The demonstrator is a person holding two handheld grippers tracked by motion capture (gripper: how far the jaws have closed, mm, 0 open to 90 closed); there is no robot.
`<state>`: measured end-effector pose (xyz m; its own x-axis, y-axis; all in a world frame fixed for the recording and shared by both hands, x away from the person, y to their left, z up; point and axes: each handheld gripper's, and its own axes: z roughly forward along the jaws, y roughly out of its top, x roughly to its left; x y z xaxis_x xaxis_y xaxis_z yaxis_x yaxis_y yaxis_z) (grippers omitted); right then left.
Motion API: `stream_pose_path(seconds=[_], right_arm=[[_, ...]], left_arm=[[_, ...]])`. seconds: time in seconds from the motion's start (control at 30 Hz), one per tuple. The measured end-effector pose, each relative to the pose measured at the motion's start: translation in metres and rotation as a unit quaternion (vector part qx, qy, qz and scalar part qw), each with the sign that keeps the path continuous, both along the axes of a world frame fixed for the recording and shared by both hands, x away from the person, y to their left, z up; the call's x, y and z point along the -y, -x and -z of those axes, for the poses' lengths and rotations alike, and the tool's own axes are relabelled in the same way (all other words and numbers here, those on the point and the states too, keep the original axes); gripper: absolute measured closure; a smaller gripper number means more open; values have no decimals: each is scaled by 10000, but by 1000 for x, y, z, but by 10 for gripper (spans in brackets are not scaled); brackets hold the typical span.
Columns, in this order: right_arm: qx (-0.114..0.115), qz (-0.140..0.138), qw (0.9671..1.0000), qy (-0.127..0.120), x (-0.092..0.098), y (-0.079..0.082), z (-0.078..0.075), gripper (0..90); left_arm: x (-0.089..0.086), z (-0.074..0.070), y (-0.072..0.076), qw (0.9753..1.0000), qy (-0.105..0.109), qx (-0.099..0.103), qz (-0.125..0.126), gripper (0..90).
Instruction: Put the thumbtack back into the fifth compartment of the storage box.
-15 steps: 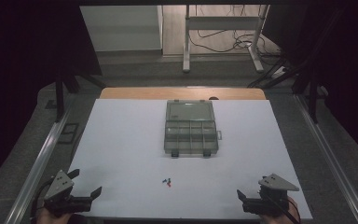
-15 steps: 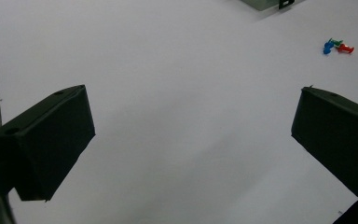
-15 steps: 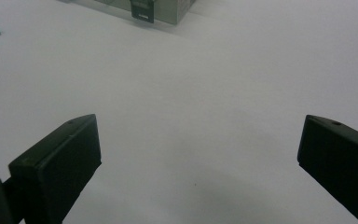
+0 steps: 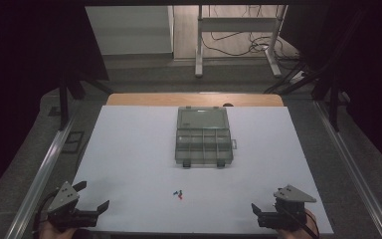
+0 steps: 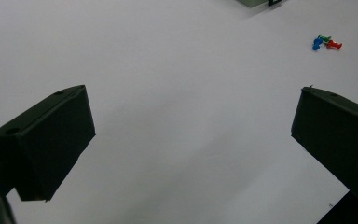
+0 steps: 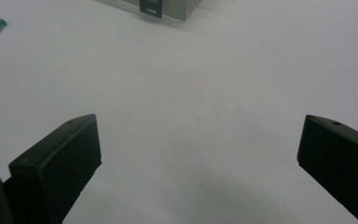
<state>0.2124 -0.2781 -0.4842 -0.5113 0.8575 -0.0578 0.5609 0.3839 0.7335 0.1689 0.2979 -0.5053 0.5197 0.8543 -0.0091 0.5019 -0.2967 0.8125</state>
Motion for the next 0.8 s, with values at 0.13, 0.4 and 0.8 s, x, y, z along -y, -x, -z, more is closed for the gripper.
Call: stream_pose_path(seconds=[0.13,0.4,0.8], right_arm=[[-21,-41,10000,8,0,-1,0,0],[-70,-149,9999,32,-2,-2,0,0],[-219,-381,9990,30,-11,-10,-2,0]], left_arm=[[-1,0,1,10000,36,23,4,0],[-2,0,2,9999,94,66,-9,0],[-2,0,3,9999,63,95,31,0]])
